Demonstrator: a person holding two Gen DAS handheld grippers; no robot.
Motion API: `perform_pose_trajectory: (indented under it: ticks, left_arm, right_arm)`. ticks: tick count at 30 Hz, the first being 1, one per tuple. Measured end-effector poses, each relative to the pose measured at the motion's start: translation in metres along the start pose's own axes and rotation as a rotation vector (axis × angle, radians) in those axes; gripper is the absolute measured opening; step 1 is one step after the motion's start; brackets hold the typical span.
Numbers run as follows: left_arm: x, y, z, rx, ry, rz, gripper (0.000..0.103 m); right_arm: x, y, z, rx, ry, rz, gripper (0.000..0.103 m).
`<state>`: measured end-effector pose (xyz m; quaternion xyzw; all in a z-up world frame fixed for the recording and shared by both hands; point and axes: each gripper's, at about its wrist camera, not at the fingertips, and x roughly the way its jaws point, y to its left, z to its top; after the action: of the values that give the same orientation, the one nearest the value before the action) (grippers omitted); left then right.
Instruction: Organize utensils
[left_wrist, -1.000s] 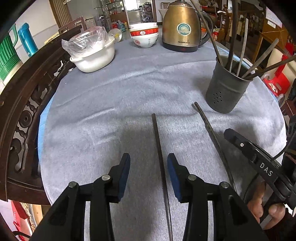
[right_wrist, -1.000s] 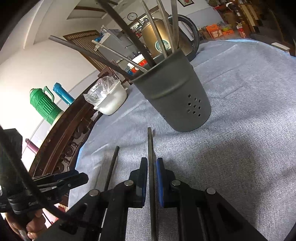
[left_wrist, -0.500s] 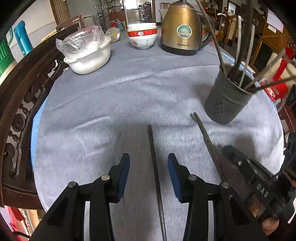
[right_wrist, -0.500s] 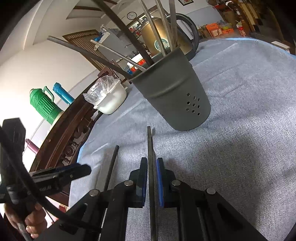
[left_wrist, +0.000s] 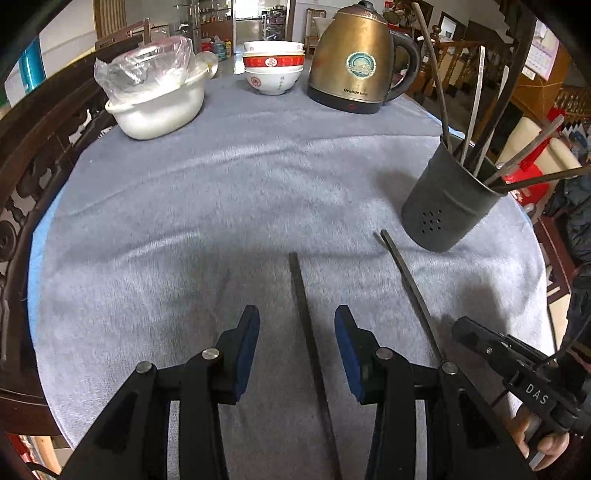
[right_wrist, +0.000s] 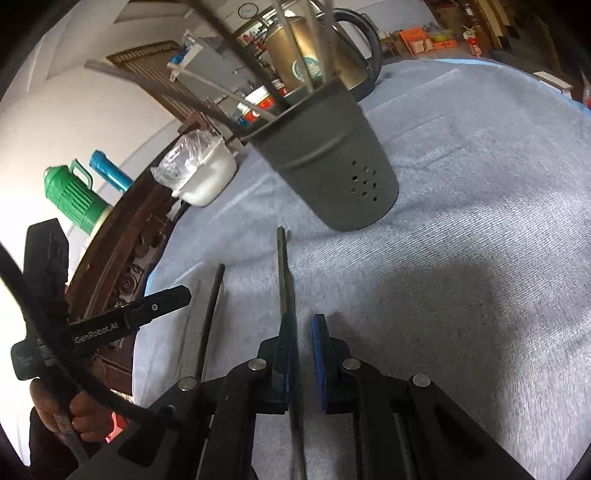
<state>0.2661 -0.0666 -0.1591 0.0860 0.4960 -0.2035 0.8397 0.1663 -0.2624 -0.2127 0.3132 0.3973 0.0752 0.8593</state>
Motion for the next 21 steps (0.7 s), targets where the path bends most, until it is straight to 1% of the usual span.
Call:
perform_pose_trajectory:
  ticks: [2, 6, 7, 8, 9, 10, 13, 16, 17, 19, 21]
  left_arm:
    - [0.002, 0.006, -0.004, -0.006, 0.008, -0.01, 0.043]
    - [0.01, 0.018, -0.014, -0.025, 0.047, -0.027, 0.043]
    - [0.011, 0.02, -0.016, -0.031, 0.051, -0.031, 0.043]
    - [0.012, 0.023, -0.018, -0.038, 0.054, -0.043, 0.043]
    - [0.013, 0.024, -0.02, -0.041, 0.054, -0.053, 0.043]
    - [0.013, 0.026, -0.022, -0.044, 0.055, -0.064, 0.043]
    - [0.013, 0.031, -0.024, -0.051, 0.048, -0.073, 0.043]
    - [0.012, 0.038, -0.025, -0.06, 0.048, -0.074, 0.043]
    - [0.013, 0.04, -0.025, -0.064, 0.049, -0.076, 0.043]
    - [0.013, 0.04, -0.024, -0.069, 0.049, -0.082, 0.043]
    - [0.014, 0.039, -0.024, -0.064, 0.052, -0.086, 0.043]
  right_arm:
    - [0.005, 0.011, 0.0, -0.019, 0.023, -0.006, 0.014]
    - [0.021, 0.023, -0.004, -0.023, 0.105, -0.067, 0.014]
    - [0.024, 0.026, -0.005, -0.03, 0.118, -0.089, 0.014]
    - [0.024, 0.031, -0.005, -0.045, 0.112, -0.106, 0.014]
    - [0.026, 0.034, -0.005, -0.056, 0.126, -0.113, 0.014]
    - [0.028, 0.037, -0.006, -0.058, 0.141, -0.113, 0.014]
    - [0.031, 0.049, -0.007, -0.072, 0.168, -0.076, 0.014]
    - [0.026, 0.056, 0.004, -0.084, 0.14, -0.047, 0.014]
    - [0.024, 0.057, 0.009, -0.087, 0.129, -0.052, 0.014]
    - [0.024, 0.059, 0.019, -0.099, 0.11, -0.09, 0.014]
    - [0.03, 0.06, 0.03, -0.108, 0.117, -0.119, 0.014]
